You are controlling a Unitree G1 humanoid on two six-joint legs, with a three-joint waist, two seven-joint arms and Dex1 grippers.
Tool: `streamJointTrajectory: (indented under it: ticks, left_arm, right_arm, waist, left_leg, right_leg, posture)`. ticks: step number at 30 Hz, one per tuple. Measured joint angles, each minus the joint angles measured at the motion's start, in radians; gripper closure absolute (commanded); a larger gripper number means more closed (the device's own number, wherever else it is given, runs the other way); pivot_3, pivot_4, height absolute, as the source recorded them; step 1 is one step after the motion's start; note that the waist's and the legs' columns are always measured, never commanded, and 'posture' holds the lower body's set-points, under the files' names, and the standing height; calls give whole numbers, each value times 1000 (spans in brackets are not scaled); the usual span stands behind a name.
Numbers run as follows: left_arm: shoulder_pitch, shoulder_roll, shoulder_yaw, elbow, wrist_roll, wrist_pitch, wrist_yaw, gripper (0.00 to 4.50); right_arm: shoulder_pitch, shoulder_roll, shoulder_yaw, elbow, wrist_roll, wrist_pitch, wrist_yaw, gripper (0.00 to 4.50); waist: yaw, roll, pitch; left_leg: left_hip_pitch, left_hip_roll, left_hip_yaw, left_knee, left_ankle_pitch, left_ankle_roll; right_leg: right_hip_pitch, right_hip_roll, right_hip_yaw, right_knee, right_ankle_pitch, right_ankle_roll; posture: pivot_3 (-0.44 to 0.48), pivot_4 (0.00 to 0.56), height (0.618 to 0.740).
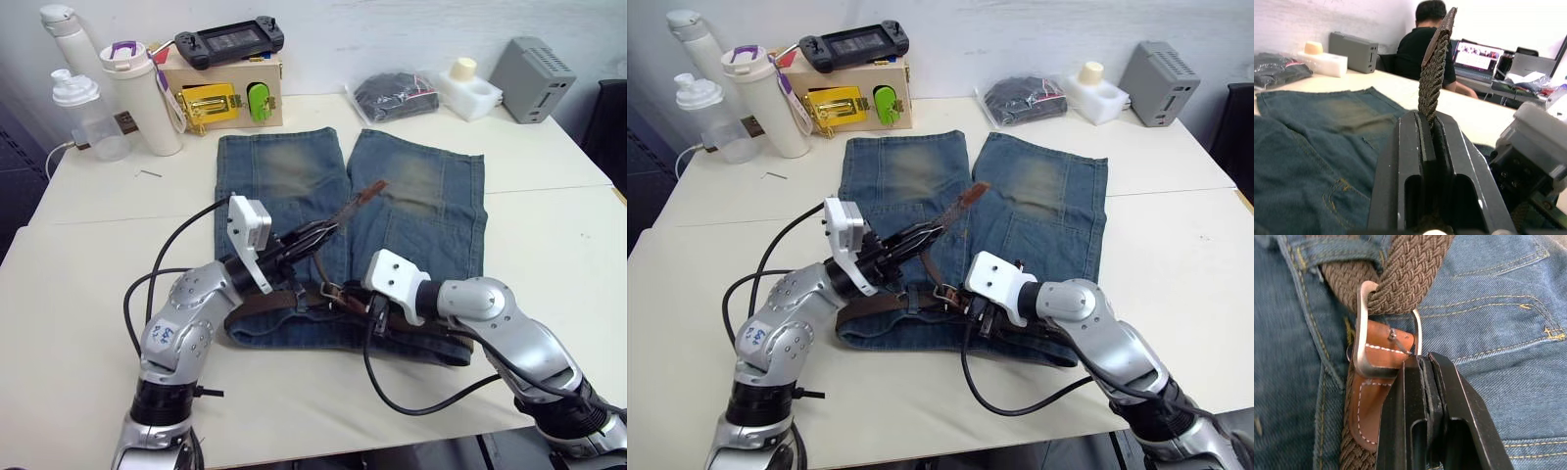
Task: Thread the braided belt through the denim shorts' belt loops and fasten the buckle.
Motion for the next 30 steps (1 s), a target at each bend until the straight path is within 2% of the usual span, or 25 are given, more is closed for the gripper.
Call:
streamJointTrajectory:
  ticks: [3,8,18,30]
  left_arm:
    - [84,43,7,-20,32,-28,-1,4500]
    - [193,54,29,-22,73,-72,24,4500]
    - [224,32,20,-34,88,-118,58,4500]
    - [218,33,10,-34,90,-120,68,4500]
  right_arm:
    - [12,-4,17,17,-14,-3,-7,4468]
    - [13,-4,11,24,-22,-8,-14,4468]
    - [26,2,-145,-25,110,21,12,4468]
    - [35,11,-84,-53,128,56,-9,4468]
  waist:
    - [-2,1,0]
    - [4,1,0]
    - [17,1,0]
    - [24,0,0]
  left_leg:
    - [0,0,1,-1,0,0]
    - [0,0,0,1,0,0]
    - [0,0,1,2,0,0]
    - [0,-1,2,2,0,0]
  right_leg:
    - [0,0,0,0,0,0]
    - [0,0,0,0,0,0]
    - [0,-1,-1,0,0,0]
    - [1,-2,-1,0,0,0]
  posture:
    - [0,150,646]
    - [0,150,646]
    - [0,150,646]
    - [0,150,646]
